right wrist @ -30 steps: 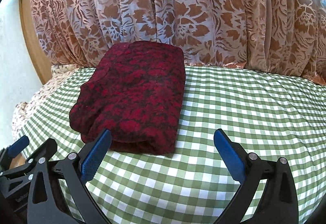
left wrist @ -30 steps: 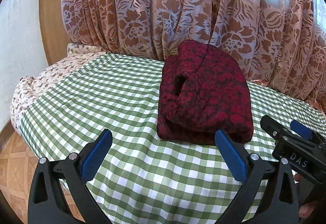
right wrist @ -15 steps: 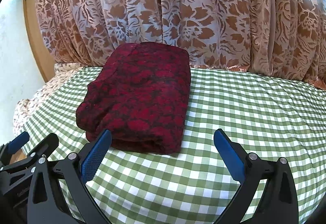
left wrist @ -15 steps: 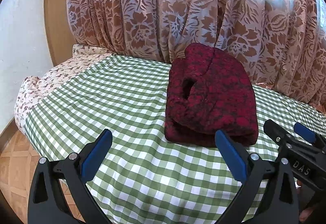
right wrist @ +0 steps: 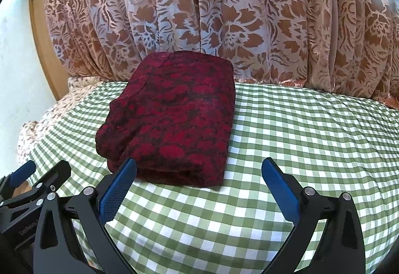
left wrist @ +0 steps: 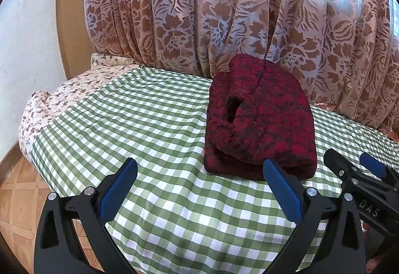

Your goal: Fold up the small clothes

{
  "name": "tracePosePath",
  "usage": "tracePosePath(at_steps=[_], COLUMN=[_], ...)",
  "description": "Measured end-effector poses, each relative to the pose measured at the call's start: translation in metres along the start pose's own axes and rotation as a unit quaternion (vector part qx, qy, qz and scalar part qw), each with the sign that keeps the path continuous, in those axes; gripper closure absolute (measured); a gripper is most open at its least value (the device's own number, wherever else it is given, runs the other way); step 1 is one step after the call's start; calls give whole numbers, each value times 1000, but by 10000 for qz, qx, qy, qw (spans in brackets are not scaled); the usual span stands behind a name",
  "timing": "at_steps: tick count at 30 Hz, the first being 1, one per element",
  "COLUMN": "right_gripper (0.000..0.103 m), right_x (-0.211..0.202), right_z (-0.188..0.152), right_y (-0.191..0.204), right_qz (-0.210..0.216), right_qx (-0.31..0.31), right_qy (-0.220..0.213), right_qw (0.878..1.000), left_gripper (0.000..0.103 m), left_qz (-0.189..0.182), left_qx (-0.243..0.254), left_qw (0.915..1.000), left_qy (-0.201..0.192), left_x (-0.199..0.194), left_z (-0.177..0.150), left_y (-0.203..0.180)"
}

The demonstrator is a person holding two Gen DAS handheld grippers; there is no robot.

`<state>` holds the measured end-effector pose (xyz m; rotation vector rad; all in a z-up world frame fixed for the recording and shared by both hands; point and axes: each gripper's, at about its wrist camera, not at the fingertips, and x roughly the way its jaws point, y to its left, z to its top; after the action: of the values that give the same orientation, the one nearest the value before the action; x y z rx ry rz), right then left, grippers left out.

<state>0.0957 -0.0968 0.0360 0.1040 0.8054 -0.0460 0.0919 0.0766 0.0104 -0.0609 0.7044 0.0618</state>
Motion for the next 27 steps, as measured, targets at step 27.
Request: tracePosePath(at_steps=[27], right_gripper=[4], right_x=[-3], right_z=[-2], right_y=[6], right_qz=[42], right_qx=[-21], right_qy=[-32], right_qw=[10000], left_gripper=[2], left_qz=[9], left_qx=[-39], left_qw=[9999], left_qy=[-138], left_x=[-11], left_z=[2], left_y=[1])
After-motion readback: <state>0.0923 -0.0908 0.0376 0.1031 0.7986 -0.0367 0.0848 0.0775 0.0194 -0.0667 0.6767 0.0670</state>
